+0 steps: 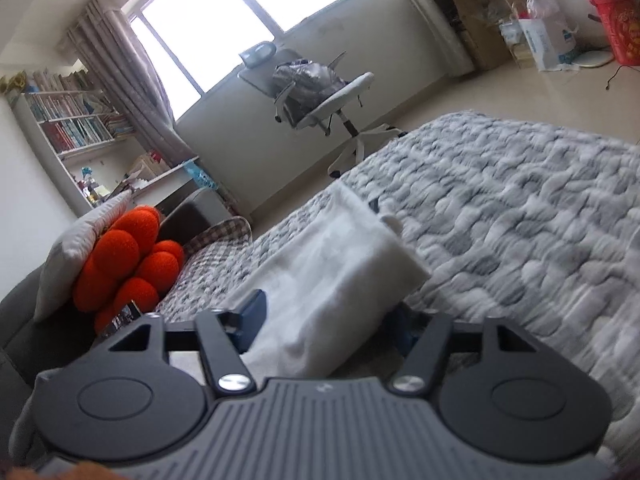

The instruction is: Fold clothes

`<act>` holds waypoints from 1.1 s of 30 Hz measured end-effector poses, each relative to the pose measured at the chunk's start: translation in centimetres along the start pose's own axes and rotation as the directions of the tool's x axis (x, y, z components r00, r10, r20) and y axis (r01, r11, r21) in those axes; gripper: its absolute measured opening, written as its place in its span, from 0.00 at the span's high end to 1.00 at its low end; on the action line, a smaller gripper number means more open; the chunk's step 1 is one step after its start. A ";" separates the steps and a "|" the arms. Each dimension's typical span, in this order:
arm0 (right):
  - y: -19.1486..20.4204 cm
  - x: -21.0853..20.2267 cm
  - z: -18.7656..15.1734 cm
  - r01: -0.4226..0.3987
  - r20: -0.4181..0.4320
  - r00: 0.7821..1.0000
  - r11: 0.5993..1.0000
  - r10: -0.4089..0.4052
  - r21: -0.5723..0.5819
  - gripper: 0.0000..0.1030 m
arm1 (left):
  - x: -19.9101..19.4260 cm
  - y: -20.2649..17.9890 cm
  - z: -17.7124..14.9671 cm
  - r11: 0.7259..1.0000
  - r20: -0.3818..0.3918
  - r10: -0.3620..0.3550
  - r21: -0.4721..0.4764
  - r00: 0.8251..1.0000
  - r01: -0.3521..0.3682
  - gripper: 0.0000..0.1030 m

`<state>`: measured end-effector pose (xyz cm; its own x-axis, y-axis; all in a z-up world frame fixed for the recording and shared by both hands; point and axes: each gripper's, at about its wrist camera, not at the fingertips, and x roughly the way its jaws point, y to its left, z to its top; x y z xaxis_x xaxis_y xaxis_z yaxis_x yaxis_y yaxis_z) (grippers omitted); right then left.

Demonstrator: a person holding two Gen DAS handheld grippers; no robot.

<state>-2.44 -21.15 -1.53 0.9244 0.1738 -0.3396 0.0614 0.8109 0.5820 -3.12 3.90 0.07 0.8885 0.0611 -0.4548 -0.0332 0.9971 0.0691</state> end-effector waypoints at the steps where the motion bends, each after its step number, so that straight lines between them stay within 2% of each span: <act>1: 0.0 0.0 0.0 0.002 0.001 1.000 1.000 -0.002 0.000 0.57 | 0.0 0.0 0.0 1.000 0.000 0.000 0.000 1.000 0.000 0.03; 3: 0.0 -0.2 0.0 0.006 0.007 1.000 1.000 -0.006 -0.001 0.61 | 0.0 0.0 0.0 1.000 0.000 0.001 0.000 1.000 -0.001 0.03; 14: 1.0 0.1 -0.2 0.026 0.004 1.000 0.999 -0.026 -0.033 0.61 | 0.0 0.1 0.0 1.000 -0.004 -0.003 -0.005 1.000 0.003 0.03; 20: 1.9 -0.2 -0.5 0.040 0.048 0.998 0.996 -0.036 -0.074 0.62 | 0.0 0.1 0.0 1.000 -0.005 -0.010 -0.010 1.000 0.010 0.02; 23: 2.3 -0.4 -0.4 0.050 0.066 0.997 0.994 -0.044 -0.100 0.75 | 0.1 0.1 0.0 1.000 -0.006 -0.007 -0.002 1.000 0.007 0.02; 33: 3.0 0.0 -0.6 0.077 0.077 0.995 0.986 -0.066 -0.150 0.80 | 0.1 0.1 0.1 1.000 -0.009 -0.010 0.003 1.000 0.010 0.02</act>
<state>-2.52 -18.34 -0.21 0.9444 0.0765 -0.3199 0.0753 0.8965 0.4366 -2.99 3.98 0.17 0.8845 0.0517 -0.4637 -0.0231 0.9975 0.0671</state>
